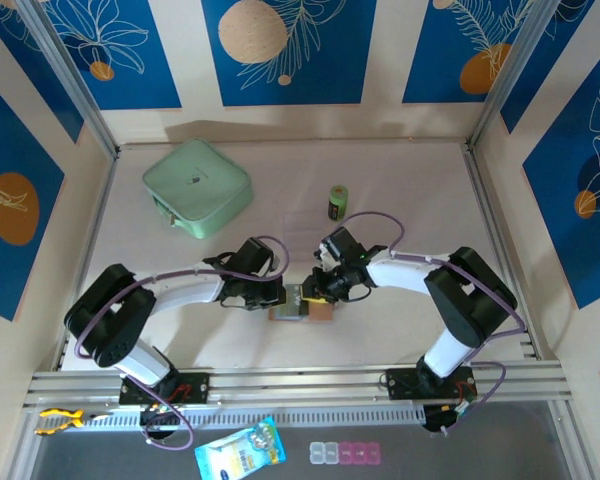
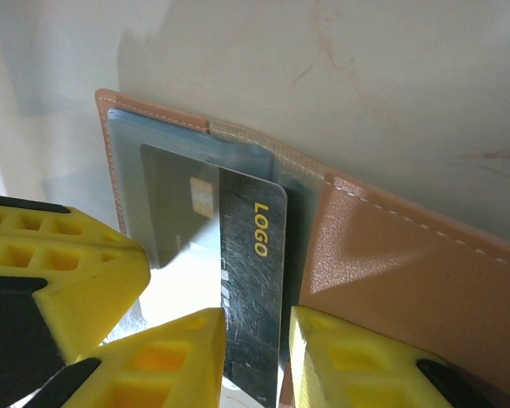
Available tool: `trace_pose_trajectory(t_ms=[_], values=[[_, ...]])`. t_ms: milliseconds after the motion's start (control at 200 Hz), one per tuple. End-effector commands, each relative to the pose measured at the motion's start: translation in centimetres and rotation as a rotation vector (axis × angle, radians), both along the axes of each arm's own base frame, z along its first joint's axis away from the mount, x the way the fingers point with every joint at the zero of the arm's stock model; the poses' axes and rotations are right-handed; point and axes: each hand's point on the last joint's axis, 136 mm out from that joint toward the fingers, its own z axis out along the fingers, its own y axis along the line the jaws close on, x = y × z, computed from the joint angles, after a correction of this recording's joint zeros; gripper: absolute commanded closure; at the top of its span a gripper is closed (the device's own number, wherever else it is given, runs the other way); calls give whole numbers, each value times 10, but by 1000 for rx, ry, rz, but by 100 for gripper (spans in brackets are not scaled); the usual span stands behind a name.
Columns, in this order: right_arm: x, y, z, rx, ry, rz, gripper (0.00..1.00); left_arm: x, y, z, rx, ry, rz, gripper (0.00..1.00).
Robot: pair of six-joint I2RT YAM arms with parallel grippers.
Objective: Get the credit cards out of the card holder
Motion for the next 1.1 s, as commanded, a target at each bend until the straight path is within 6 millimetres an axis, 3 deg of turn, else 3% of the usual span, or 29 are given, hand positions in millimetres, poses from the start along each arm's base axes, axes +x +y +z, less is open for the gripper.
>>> trace_pose_trajectory(t_ms=[0, 420, 780, 1095], values=[[-7, 1, -5, 18, 40, 15, 73, -10, 8, -14, 52, 32, -21, 97], [-6, 5, 0, 80, 43, 11, 78, -12, 12, -20, 71, 40, -17, 98], [-8, -1, 0, 70, 38, 3, 87, -12, 13, -20, 68, 35, -11, 97], [-13, -12, 2, 57, 29, -16, 88, -11, 13, -19, 61, 25, 4, 97]])
